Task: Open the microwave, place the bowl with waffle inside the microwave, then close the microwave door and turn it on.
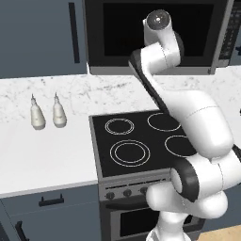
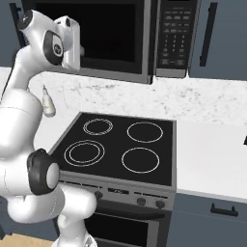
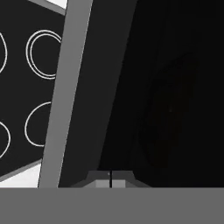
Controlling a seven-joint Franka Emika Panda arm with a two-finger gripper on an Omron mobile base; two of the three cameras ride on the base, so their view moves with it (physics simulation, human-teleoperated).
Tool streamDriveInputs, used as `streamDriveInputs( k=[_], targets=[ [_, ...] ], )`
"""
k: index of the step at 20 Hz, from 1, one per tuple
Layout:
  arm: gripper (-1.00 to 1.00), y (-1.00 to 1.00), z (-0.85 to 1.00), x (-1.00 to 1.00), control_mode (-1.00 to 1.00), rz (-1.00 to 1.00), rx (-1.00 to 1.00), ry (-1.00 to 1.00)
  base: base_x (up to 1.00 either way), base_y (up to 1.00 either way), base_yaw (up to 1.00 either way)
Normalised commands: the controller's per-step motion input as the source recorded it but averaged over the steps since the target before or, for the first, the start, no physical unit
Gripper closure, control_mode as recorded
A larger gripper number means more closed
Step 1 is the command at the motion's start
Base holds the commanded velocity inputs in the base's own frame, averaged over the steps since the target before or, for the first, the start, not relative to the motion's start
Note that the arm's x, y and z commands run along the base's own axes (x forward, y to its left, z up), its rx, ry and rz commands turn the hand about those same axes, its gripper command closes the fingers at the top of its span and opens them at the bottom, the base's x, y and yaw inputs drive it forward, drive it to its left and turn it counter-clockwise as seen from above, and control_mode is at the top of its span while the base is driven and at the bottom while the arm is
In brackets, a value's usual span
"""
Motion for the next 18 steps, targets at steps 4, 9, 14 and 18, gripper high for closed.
streamDriveInputs(
  k=[4, 9, 14, 18],
  targets=[
    [1.0, -0.58, -0.05, 1.0, -1.0, 0.45, 0.36, -0.19, 0.0, 0.0, 0.0],
    [1.0, -0.23, -0.15, 1.0, -1.0, 0.31, 0.25, -0.03, 0.0, 0.0, 0.0],
    [1.0, -0.21, -0.23, 0.81, -1.0, 0.19, 0.15, -0.01, 0.0, 0.0, 0.0],
    [1.0, -0.96, 0.0, -0.39, -1.0, 0.19, 0.02, -0.14, 0.0, 0.0, 0.0]
  ],
)
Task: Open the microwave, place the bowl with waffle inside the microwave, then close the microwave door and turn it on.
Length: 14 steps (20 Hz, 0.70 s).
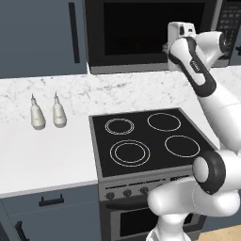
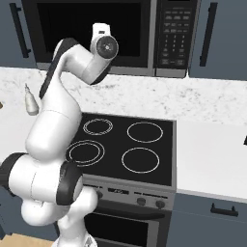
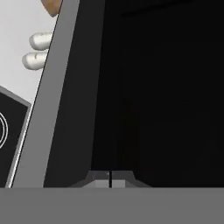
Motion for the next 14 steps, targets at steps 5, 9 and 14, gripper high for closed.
streamDriveInputs(
  k=[5, 9, 14],
  targets=[
    [1.0, -1.0, 0.0, -0.69, -1.0, 0.18, 0.01, -0.07, 0.0, 0.0, 0.0],
    [1.0, -0.98, 0.0, -0.17, -1.0, 0.04, 0.04, 0.0, 0.0, 0.0, 0.0],
    [1.0, -0.6, 0.0, 0.14, -1.0, 0.0, 0.1, 0.0, 0.0, 0.0, 0.0]
  ],
)
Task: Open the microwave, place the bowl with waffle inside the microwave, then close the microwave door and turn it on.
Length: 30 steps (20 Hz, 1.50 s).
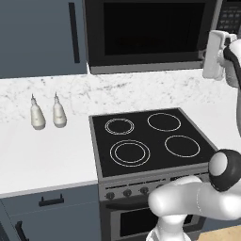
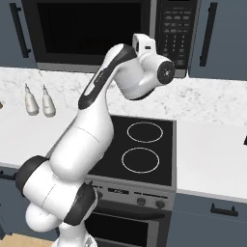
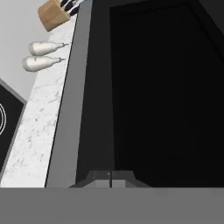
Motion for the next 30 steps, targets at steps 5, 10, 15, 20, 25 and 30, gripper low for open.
streamDriveInputs(
  k=[5, 10, 15, 20, 25, 30],
  targets=[
    [1.0, -0.78, 0.0, 0.01, -1.0, 0.0, 0.09, -0.03, 0.0, 0.0, 0.0],
    [1.0, -0.81, -0.01, 0.0, -1.0, 0.0, 0.01, -0.02, 0.0, 0.0, 0.0],
    [1.0, -0.39, -0.1, 0.0, -1.0, 0.0, 0.0, -0.05, 0.0, 0.0, 0.0],
    [1.0, 0.0, -0.05, 0.0, -1.0, 0.0, 0.01, -0.09, 0.0, 0.0, 0.0],
    [1.0, 0.09, -0.15, 0.06, -1.0, 0.0, 0.01, -0.03, 0.0, 0.0, 0.0],
    [1.0, 0.15, -0.35, 0.41, -1.0, 0.0, 0.01, 0.0, 0.0, 0.0, 0.0]
  ],
)
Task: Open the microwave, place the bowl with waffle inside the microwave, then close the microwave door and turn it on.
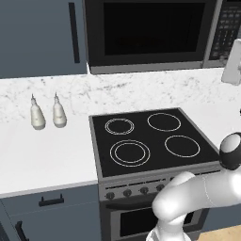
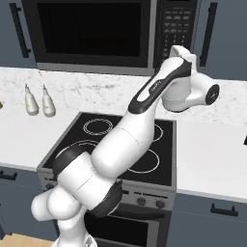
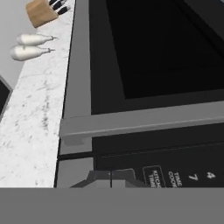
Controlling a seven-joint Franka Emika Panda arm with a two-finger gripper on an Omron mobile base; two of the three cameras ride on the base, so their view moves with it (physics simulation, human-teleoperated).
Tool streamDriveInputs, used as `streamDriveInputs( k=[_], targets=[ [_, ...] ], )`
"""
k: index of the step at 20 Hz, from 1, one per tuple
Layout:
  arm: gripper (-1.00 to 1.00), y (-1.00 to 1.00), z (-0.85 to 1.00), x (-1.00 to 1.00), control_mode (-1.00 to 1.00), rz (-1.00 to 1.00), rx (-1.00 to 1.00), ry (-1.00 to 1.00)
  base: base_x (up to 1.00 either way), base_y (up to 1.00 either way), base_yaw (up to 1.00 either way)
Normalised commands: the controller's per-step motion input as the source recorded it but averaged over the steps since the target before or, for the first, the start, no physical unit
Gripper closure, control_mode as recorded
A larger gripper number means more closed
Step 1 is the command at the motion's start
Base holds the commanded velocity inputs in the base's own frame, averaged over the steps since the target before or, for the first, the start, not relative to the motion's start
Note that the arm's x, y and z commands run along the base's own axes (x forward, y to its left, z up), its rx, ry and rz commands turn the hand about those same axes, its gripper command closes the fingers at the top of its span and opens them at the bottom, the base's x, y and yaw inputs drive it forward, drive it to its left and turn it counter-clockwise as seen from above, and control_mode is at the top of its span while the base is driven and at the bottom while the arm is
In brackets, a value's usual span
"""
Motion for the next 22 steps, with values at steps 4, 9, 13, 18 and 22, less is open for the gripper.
streamDriveInputs(
  k=[4, 9, 13, 18, 22],
  targets=[
    [1.0, 0.02, -0.01, 0.59, -1.0, 0.0, 0.03, 0.0, 0.0, 0.0, 0.0],
    [1.0, -0.05, 0.0, 0.7, -1.0, 0.0, 0.06, 0.0, 0.0, 0.0, 0.0],
    [1.0, -0.18, 0.0, 0.63, -1.0, 0.0, 0.03, 0.0, 0.0, 0.0, 0.0],
    [1.0, -0.27, -0.11, -0.5, -1.0, 0.0, 0.0, -0.17, 0.0, 0.0, 0.0],
    [1.0, -0.31, -0.34, -1.0, -1.0, -0.04, 0.0, -0.36, 0.0, 0.0, 0.0]
  ],
)
